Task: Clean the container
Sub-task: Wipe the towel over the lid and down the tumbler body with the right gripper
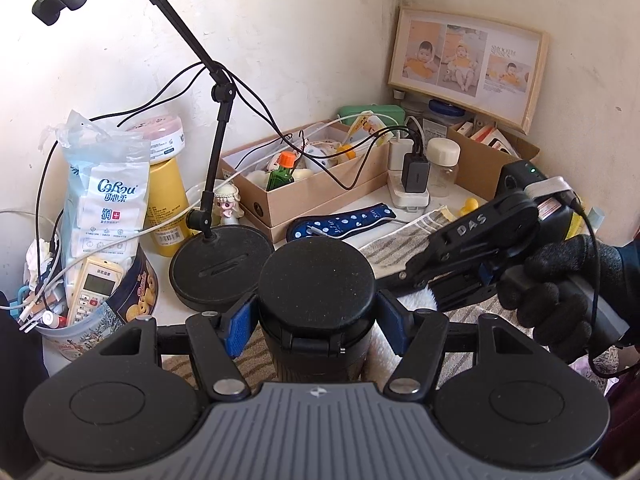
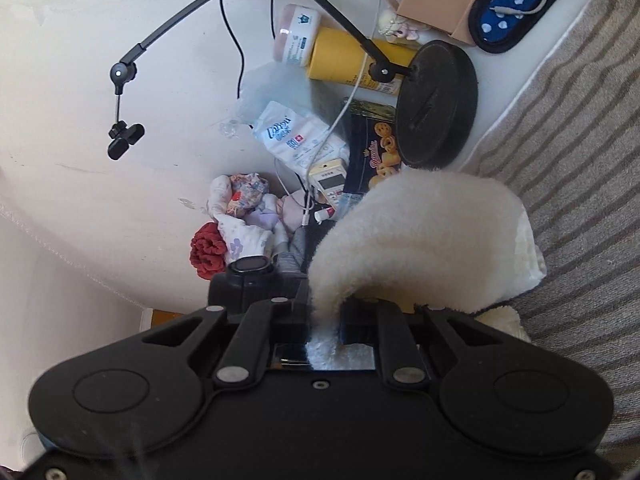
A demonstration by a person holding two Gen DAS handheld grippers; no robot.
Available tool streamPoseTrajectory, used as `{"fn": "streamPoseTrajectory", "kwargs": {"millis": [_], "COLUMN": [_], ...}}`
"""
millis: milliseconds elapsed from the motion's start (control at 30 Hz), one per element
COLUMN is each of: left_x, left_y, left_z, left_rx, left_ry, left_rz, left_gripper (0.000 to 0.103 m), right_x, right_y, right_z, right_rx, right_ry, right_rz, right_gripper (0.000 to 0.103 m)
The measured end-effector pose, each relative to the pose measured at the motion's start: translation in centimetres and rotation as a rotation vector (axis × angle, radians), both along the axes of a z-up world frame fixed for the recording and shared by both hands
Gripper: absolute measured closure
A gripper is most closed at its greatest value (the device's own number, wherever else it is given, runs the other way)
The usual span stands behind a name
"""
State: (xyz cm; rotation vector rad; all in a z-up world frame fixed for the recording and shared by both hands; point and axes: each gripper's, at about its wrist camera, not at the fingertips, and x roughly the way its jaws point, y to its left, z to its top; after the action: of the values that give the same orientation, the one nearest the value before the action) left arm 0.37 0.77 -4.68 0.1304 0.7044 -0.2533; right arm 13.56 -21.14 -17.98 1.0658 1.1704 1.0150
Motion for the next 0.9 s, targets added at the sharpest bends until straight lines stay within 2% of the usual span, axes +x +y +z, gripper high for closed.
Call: {"fn": "streamPoseTrajectory", "kwargs": {"millis": [467, 567, 667, 733, 833, 900], "left_x": [0.0, 0.3, 0.5, 1.0, 1.6, 1.6], "left_y": [-0.4, -0.4, -0.3, 0.2, 0.5, 0.2], "left_z": [0.1, 0.3, 0.5, 0.6, 0.9, 0.9], "left_rx": [0.016, 0.046, 0.096, 0.085, 0.057, 0.029], "left_ry": [0.0, 0.005, 0.006, 0.026, 0.077, 0.101], "left_rz": [-0.025, -0.094, -0.256, -0.298, -0.247, -0.176], "left_gripper": [0.04, 0.04, 0.04, 0.04, 0.039, 0.031], "right_x": [0.3, 0.4, 0.5, 0.5, 0.5, 0.3], "right_y": [0.6, 0.7, 0.6, 0.4, 0.4, 0.6], "right_z": [-3.9, -4.8, -5.2, -5.4, -5.4, -5.0], "right_rx": [-0.14, -0.171, -0.196, -0.2, -0.205, -0.21], "right_ry": [0.053, 0.072, 0.08, 0.087, 0.083, 0.067], "right_rz": [0.017, 0.017, 0.014, 0.01, 0.005, 0.01], "right_gripper": [0.092, 0.092, 0.092, 0.092, 0.092, 0.092]}}
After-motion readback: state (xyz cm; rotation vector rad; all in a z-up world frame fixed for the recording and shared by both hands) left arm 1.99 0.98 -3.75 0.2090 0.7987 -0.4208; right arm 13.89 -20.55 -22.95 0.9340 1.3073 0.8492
